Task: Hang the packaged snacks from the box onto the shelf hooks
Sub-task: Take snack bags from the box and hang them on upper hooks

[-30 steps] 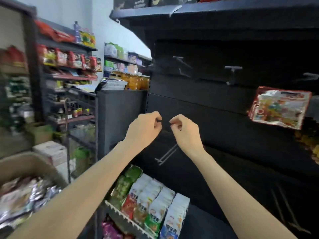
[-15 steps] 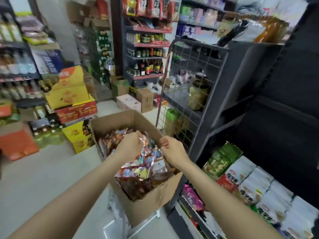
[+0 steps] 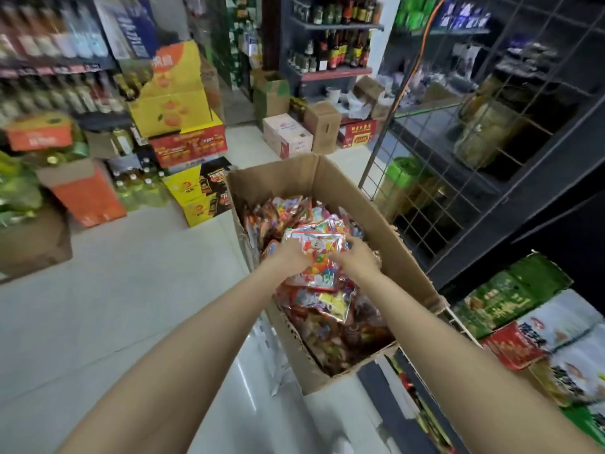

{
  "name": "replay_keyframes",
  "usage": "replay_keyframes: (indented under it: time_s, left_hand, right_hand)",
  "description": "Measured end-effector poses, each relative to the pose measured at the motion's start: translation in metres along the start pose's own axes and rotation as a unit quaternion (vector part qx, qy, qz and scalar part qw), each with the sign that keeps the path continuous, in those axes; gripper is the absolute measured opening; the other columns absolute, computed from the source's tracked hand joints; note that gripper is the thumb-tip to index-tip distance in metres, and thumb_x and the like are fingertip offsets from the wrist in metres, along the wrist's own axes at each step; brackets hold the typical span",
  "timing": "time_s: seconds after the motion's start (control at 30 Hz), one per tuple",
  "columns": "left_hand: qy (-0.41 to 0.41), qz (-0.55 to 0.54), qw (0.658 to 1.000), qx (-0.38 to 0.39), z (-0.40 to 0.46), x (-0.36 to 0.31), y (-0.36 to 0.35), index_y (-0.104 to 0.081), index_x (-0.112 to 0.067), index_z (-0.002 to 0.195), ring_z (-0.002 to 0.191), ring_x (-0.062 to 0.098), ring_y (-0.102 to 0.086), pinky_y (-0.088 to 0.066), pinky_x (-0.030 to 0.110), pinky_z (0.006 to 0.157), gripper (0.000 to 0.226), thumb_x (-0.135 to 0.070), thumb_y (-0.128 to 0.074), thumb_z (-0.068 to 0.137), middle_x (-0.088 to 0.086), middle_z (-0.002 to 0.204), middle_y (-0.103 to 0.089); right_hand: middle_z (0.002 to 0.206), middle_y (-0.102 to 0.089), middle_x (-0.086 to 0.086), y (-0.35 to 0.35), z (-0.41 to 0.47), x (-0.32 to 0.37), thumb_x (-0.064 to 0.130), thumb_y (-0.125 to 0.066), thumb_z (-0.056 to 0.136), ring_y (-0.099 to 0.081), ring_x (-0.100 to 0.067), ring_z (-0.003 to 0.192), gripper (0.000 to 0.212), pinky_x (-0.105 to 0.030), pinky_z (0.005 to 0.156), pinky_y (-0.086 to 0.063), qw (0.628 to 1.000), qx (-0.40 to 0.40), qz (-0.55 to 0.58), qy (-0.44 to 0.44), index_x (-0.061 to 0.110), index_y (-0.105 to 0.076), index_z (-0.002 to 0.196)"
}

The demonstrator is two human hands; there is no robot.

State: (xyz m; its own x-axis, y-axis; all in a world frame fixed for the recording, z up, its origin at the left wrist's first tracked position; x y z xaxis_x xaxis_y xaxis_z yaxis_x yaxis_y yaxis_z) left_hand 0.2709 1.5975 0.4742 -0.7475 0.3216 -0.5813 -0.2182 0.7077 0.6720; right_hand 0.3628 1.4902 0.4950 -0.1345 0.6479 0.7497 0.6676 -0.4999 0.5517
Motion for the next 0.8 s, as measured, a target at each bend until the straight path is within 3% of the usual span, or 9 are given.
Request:
replay_keyframes:
  time_s: [0.07, 0.17, 0.27, 0.33, 0.47, 0.57, 0.67, 0.73, 0.8]
  left_hand:
    - [0.029, -0.010, 0.999, -0.034, 0.004, 0.007, 0.005, -0.058, -0.006, 0.121, 0.109, 0.028, -0.059, -0.047, 0.030, 0.084, 0.038, -0.027, -0.058, 0.089, 0.010, 0.120, -0.062]
    - [0.078, -0.067, 0.993, -0.048, 0.009, 0.018, 0.005, -0.059, -0.004, 0.116, 0.106, 0.027, -0.060, -0.046, 0.030, 0.083, 0.046, -0.035, -0.069, 0.083, 0.009, 0.114, -0.064]
    - [0.089, -0.092, 0.987, -0.101, 0.014, 0.023, 0.013, -0.061, 0.001, 0.110, 0.104, 0.028, -0.062, -0.047, 0.030, 0.079, 0.037, -0.028, -0.065, 0.087, 0.013, 0.112, -0.065]
    - [0.079, -0.104, 0.984, -0.120, 0.015, 0.023, 0.018, -0.063, 0.002, 0.105, 0.099, 0.028, -0.063, -0.049, 0.032, 0.077, 0.030, -0.024, -0.061, 0.090, 0.015, 0.109, -0.067]
    - [0.054, -0.099, 0.985, -0.131, 0.011, 0.018, 0.022, -0.055, -0.001, 0.119, 0.108, 0.031, -0.058, -0.049, 0.034, 0.084, 0.029, -0.017, -0.052, 0.095, 0.015, 0.122, -0.058]
    - [-0.040, -0.078, 0.986, -0.145, 0.003, -0.001, 0.032, -0.048, -0.005, 0.122, 0.102, 0.029, -0.057, -0.043, 0.031, 0.076, 0.025, -0.010, -0.043, 0.098, 0.015, 0.117, -0.058]
    - [-0.168, -0.019, 0.971, -0.171, -0.017, -0.026, 0.052, -0.043, -0.008, 0.099, 0.074, 0.026, -0.051, -0.039, 0.035, 0.064, 0.002, -0.007, -0.042, 0.098, 0.012, 0.085, -0.056]
    - [-0.232, 0.038, 0.953, -0.191, -0.029, -0.042, 0.066, -0.043, -0.008, 0.097, 0.068, 0.030, -0.050, -0.041, 0.040, 0.062, 0.000, -0.007, -0.043, 0.097, 0.011, 0.075, -0.053]
    - [-0.280, 0.103, 0.935, -0.190, -0.038, -0.059, 0.074, -0.042, -0.012, 0.097, 0.067, 0.032, -0.053, -0.045, 0.043, 0.062, 0.005, -0.007, -0.042, 0.096, 0.013, 0.074, -0.057]
  right_hand:
    - [0.131, -0.055, -0.010, -0.006, 0.005, -0.006, 0.012, -0.069, 0.085, -0.057, -0.027, 0.115, 0.058, -0.042, 0.097, -0.048, 1.000, 0.019, 0.011, -0.020, 0.008, -0.043, 0.137]
    - [0.119, -0.060, -0.010, -0.009, 0.012, -0.013, 0.005, -0.070, 0.083, -0.063, -0.027, 0.100, 0.054, -0.044, 0.088, -0.054, 0.999, 0.028, 0.003, -0.031, 0.007, -0.046, 0.132]
    - [0.091, -0.065, -0.004, -0.006, 0.020, -0.017, 0.013, -0.072, 0.082, -0.064, -0.027, 0.090, 0.034, -0.046, 0.088, -0.053, 0.999, 0.012, -0.030, -0.022, 0.015, -0.052, 0.110]
    - [0.103, -0.063, -0.008, -0.003, 0.025, -0.013, 0.024, -0.071, 0.084, -0.060, -0.030, 0.106, 0.035, -0.042, 0.093, -0.047, 0.993, 0.002, -0.118, 0.002, 0.014, -0.052, 0.112]
    - [0.141, -0.037, -0.016, -0.005, 0.038, -0.006, 0.031, -0.077, 0.077, -0.043, -0.033, 0.127, 0.080, -0.039, 0.101, -0.037, 0.983, 0.013, -0.179, 0.042, 0.013, -0.034, 0.142]
    - [0.150, -0.029, -0.010, -0.006, 0.043, 0.007, 0.026, -0.084, 0.069, -0.027, -0.030, 0.139, 0.108, -0.041, 0.111, -0.027, 0.982, 0.043, -0.154, 0.100, 0.022, -0.014, 0.151]
    - [0.157, -0.007, -0.006, 0.010, 0.036, 0.027, 0.025, -0.085, 0.068, -0.008, -0.026, 0.145, 0.120, -0.043, 0.115, -0.016, 0.972, 0.059, -0.163, 0.157, 0.030, 0.001, 0.151]
    - [0.159, 0.000, -0.002, 0.027, 0.028, 0.042, 0.025, -0.084, 0.069, -0.002, -0.023, 0.146, 0.115, -0.043, 0.116, -0.013, 0.967, 0.035, -0.167, 0.188, 0.032, -0.004, 0.151]
    - [0.156, -0.018, -0.002, 0.045, 0.017, 0.056, 0.023, -0.082, 0.071, -0.016, -0.022, 0.143, 0.094, -0.043, 0.115, -0.019, 0.963, 0.009, -0.149, 0.224, 0.029, -0.027, 0.146]
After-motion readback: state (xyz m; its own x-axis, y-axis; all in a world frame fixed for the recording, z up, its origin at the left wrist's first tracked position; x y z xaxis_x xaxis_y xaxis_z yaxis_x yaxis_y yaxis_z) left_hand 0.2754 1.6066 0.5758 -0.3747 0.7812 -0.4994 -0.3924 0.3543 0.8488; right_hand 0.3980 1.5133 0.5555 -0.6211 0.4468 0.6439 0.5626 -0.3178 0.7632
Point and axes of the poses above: each hand's wrist, its own z-axis towards the middle knuckle, its own y-axis out of the back of the hand, x = y × z, the point moved 7 cm from there along z, towards the middle knuckle
